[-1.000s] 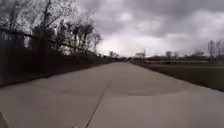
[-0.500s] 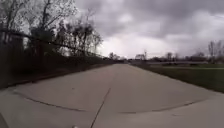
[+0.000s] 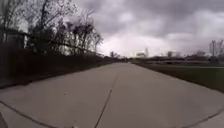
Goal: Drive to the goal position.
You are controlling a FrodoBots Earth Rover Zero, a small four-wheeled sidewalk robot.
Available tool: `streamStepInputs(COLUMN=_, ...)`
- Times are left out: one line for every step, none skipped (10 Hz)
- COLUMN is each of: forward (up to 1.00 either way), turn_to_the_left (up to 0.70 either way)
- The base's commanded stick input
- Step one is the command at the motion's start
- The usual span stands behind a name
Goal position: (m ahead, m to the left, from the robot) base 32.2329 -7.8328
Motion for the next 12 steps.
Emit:
streamStepInputs(forward=0.00, turn_to_the_left=0.00)
streamStepInputs(forward=0.00, turn_to_the_left=0.00)
streamStepInputs(forward=0.17, turn_to_the_left=0.00)
streamStepInputs(forward=1.00, turn_to_the_left=0.00)
streamStepInputs(forward=1.00, turn_to_the_left=0.00)
streamStepInputs(forward=1.00, turn_to_the_left=0.00)
streamStepInputs(forward=1.00, turn_to_the_left=0.00)
streamStepInputs(forward=1.00, turn_to_the_left=0.00)
streamStepInputs(forward=1.00, turn_to_the_left=0.00)
streamStepInputs(forward=1.00, turn_to_the_left=0.00)
streamStepInputs(forward=0.14, turn_to_the_left=0.00)
streamStepInputs(forward=0.68, turn_to_the_left=0.00)
